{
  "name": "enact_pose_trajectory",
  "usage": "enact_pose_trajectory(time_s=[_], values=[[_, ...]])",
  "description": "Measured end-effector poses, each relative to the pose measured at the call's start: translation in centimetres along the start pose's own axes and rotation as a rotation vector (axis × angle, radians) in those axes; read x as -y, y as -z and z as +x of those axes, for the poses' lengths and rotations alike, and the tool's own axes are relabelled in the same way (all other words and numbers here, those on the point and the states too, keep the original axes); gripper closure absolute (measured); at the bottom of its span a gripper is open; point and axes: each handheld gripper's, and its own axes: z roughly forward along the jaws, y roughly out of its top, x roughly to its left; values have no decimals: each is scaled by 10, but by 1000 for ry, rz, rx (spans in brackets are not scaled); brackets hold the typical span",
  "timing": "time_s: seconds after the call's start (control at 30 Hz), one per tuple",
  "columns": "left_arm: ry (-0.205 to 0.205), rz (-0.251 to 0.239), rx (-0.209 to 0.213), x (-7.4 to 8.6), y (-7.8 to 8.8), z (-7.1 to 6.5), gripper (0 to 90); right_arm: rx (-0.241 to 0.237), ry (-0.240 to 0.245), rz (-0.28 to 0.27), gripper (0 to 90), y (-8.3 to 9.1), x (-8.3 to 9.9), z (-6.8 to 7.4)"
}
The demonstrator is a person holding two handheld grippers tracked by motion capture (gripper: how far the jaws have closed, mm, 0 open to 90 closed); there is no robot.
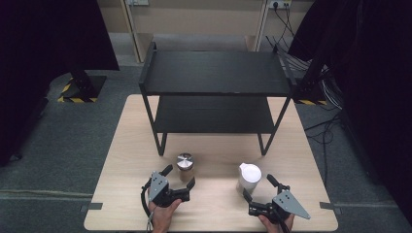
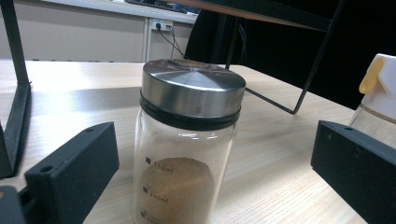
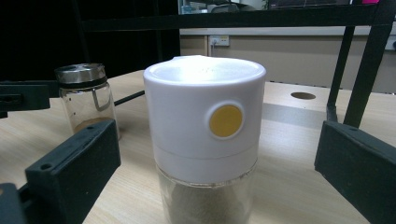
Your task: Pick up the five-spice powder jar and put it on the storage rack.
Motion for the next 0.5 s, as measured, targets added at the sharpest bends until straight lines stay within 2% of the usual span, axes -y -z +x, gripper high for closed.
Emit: enact_pose_trajectory(time_s=[0.33,0.5], values=[[-7,5,19,-1,-2,1,1,-1,-2,-1,5,0,0,0],[3,1,24,-3,-2,3,1,-3,-2,1,5,0,0,0]])
